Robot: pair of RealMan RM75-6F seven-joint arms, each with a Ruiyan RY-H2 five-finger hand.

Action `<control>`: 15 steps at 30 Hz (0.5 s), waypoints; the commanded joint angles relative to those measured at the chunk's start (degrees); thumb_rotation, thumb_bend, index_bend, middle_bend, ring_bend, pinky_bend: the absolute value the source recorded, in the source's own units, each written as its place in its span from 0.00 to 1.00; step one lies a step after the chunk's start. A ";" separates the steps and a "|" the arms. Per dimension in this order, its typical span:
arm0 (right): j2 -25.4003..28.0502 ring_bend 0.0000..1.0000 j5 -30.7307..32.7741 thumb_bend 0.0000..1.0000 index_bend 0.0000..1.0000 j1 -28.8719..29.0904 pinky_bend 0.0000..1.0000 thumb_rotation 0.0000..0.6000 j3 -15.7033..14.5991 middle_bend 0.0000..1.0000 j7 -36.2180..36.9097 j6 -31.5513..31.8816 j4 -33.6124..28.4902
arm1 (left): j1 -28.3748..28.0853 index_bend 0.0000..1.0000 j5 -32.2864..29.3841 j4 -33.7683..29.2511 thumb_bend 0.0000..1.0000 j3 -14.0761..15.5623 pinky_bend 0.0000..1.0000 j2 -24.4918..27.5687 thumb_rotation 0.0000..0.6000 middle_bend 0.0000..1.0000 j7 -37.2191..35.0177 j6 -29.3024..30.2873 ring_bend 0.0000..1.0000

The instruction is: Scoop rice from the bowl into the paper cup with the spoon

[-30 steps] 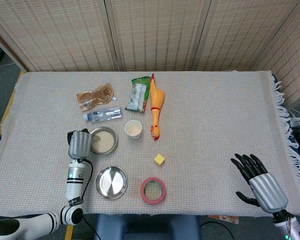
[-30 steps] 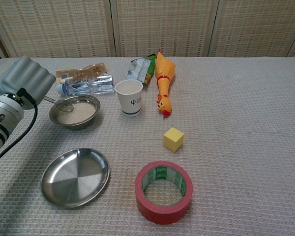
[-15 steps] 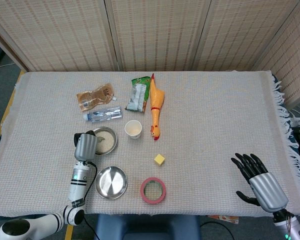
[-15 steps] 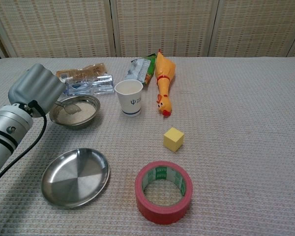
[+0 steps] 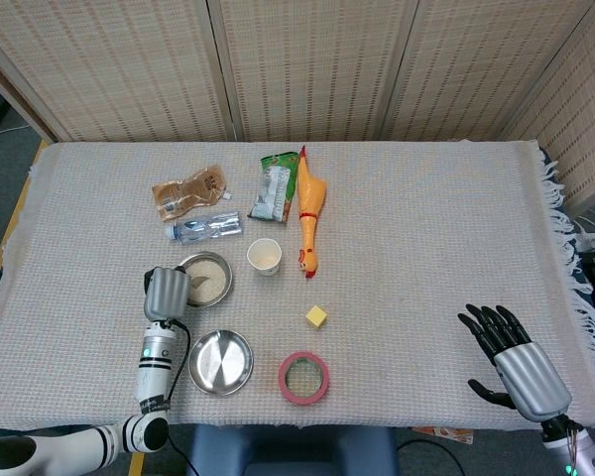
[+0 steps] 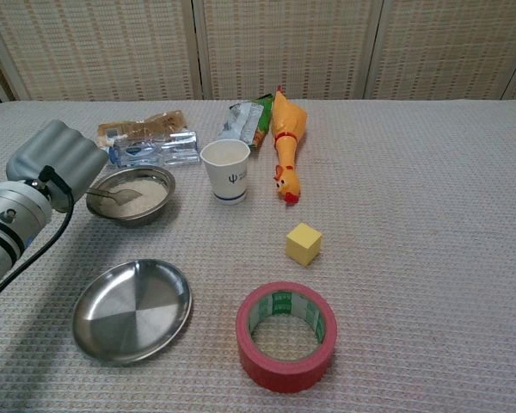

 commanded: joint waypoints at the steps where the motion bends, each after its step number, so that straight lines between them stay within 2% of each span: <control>1: -0.04 0.00 0.00 0.10 0.00 -0.05 0.00 1.00 0.00 0.00 -0.16 0.02 -0.01 | 0.06 0.55 -3.41 -4.96 0.39 -1.64 1.00 3.45 1.00 1.00 1.40 -1.09 1.00; 8: -0.12 0.00 0.39 0.10 0.00 -0.05 0.00 1.00 0.12 0.00 -0.46 -0.25 -0.06 | -0.86 0.55 -10.96 -13.82 0.39 -4.58 1.00 9.45 1.00 1.00 0.92 -3.75 1.00; 15: -0.34 0.00 0.67 0.10 0.00 0.03 0.00 1.00 0.18 0.00 -1.11 -0.75 -0.16 | -2.41 0.57 -18.69 -18.84 0.39 -6.70 1.00 14.71 1.00 1.00 -2.11 -7.00 1.00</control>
